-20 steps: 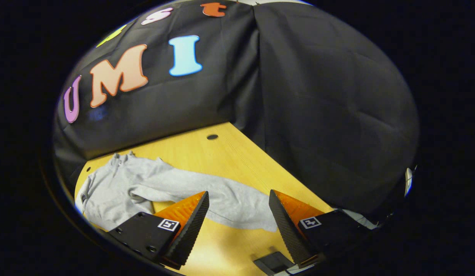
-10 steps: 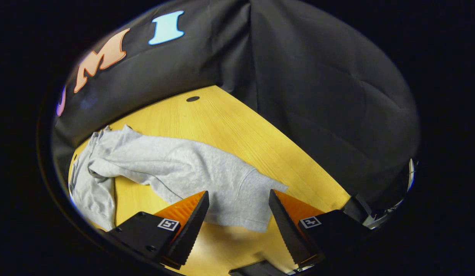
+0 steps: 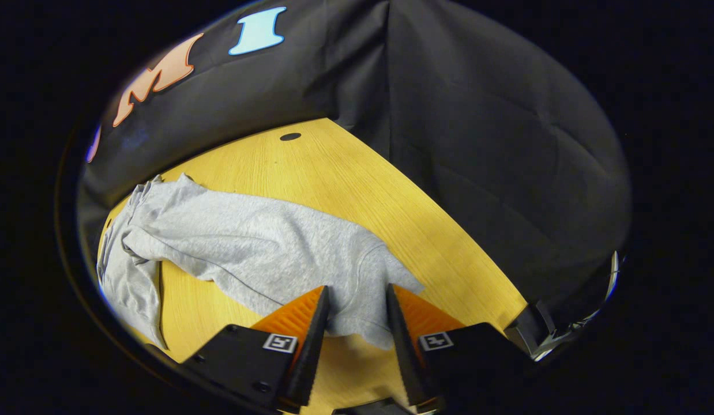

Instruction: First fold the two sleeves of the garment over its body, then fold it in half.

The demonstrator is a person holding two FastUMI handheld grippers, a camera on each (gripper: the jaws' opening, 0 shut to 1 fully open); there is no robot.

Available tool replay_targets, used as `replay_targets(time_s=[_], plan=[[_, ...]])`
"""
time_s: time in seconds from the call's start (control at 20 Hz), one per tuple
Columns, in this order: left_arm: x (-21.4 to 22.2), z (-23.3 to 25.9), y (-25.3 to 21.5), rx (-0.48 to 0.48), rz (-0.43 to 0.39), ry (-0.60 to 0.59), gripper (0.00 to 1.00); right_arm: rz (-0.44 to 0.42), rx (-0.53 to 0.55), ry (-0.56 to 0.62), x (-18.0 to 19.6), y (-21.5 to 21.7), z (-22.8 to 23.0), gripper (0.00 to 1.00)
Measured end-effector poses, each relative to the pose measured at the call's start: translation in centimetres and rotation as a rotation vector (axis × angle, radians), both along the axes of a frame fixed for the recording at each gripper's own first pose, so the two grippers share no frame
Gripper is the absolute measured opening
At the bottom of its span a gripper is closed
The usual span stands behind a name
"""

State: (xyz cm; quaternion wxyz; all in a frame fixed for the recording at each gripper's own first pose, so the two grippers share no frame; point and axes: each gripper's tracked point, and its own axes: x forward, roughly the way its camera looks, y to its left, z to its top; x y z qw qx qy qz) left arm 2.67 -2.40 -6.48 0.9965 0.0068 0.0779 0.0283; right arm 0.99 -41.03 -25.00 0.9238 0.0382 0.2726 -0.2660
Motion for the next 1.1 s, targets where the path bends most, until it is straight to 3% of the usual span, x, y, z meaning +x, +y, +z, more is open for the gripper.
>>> replay_targets(time_s=[0.05, 0.15, 0.2, 0.45, 0.5, 0.6, 1.1], plan=[[0.1, 0.1, -0.1, -0.003, -0.002, 0.001, 0.96, -0.007, 0.004, 0.006, 0.3, 0.2, -0.1, 0.39], [0.1, -0.1, -0.2, -0.012, -0.012, 0.005, 0.94, -0.018, -0.003, 0.021, 0.2, 0.5, 0.0, 0.19], [0.0, -0.2, -0.2, -0.016, -0.014, 0.006, 0.94, -0.014, -0.013, 0.027, -0.1, 0.6, -0.2, 0.16], [-0.4, -0.3, 0.4, -0.003, -0.020, 0.009, 0.94, -0.058, 0.065, 0.044, -0.3, 1.2, -0.2, 0.11], [-0.5, -0.3, 0.7, 0.001, -0.021, 0.010, 0.94, -0.070, 0.067, 0.047, -0.3, 1.1, -0.2, 0.06], [-0.7, -0.2, 1.0, 0.004, -0.025, 0.011, 0.94, -0.085, 0.047, 0.057, -0.4, 1.4, -0.1, 0.06], [-1.9, -0.3, 4.0, 0.021, -0.022, 0.015, 0.95, 0.032, 0.020, -0.064, 2.0, 10.1, 5.2, 0.05]])
